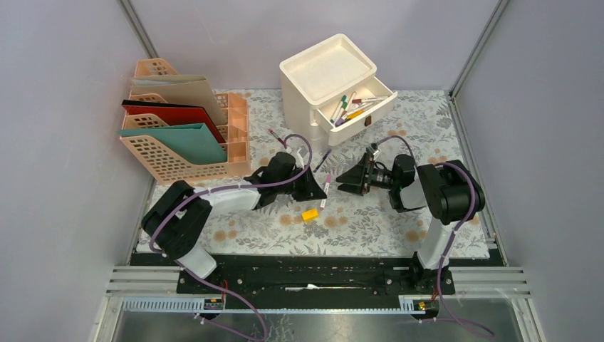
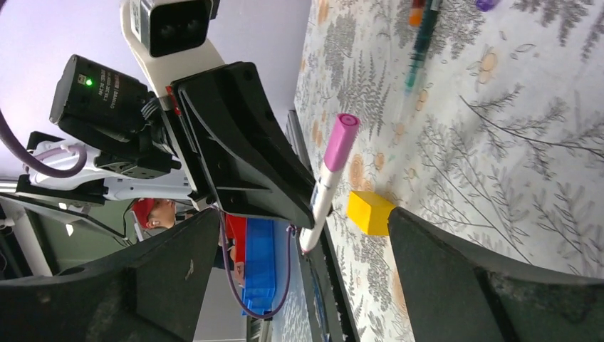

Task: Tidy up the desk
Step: Pick up the stationery from the center of the board, then place the stationery in the drawer.

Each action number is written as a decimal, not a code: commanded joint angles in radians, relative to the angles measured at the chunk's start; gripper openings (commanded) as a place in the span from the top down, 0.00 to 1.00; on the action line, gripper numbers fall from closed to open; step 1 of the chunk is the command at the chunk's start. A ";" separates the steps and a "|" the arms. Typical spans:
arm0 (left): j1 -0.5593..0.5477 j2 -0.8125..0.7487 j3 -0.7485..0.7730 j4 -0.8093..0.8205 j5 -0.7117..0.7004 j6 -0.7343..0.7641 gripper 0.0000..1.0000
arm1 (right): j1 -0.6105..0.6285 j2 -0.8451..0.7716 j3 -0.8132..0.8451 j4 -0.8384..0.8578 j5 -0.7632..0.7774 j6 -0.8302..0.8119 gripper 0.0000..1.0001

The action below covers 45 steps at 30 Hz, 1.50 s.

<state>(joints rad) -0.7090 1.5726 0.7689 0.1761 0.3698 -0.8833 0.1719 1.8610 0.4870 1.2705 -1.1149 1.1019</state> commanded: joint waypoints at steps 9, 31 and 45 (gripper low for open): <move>-0.015 0.122 0.115 0.205 0.116 -0.060 1.00 | 0.087 0.006 0.056 0.048 0.028 0.065 0.13; 0.026 0.023 0.031 0.258 0.141 -0.088 0.74 | 0.061 -0.160 0.061 -0.231 0.017 -0.186 1.00; 0.099 -0.437 -0.013 -0.138 -0.233 0.233 0.17 | -0.046 -0.531 0.321 -1.368 -0.159 -1.204 1.00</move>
<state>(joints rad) -0.6224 1.2381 0.7380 0.1444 0.3336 -0.7830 0.1333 1.3979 0.6250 0.4583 -1.1931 0.4313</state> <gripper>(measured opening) 0.791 0.104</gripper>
